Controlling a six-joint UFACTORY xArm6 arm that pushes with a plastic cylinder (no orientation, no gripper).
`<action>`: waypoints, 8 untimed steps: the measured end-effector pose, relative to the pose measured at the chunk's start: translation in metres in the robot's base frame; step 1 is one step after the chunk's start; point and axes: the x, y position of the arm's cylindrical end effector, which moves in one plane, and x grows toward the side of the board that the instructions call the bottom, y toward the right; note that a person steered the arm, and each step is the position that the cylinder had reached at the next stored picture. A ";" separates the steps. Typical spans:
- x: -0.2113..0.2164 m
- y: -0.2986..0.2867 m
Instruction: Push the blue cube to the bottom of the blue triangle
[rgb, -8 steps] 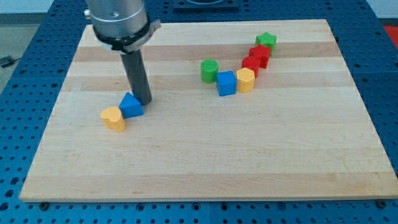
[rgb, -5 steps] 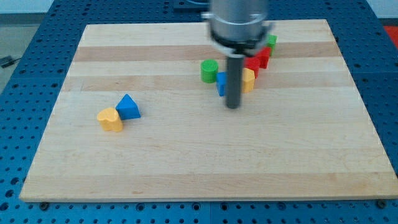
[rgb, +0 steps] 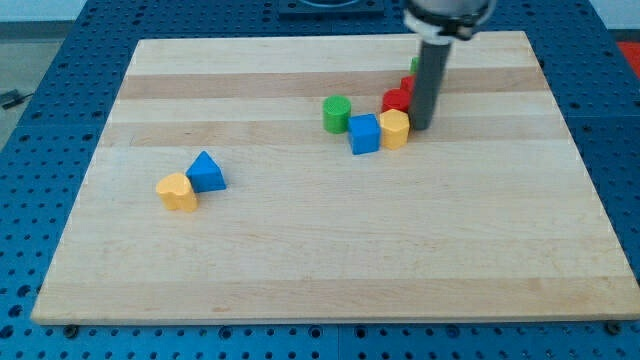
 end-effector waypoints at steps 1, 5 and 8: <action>0.008 -0.049; 0.034 -0.117; 0.073 -0.100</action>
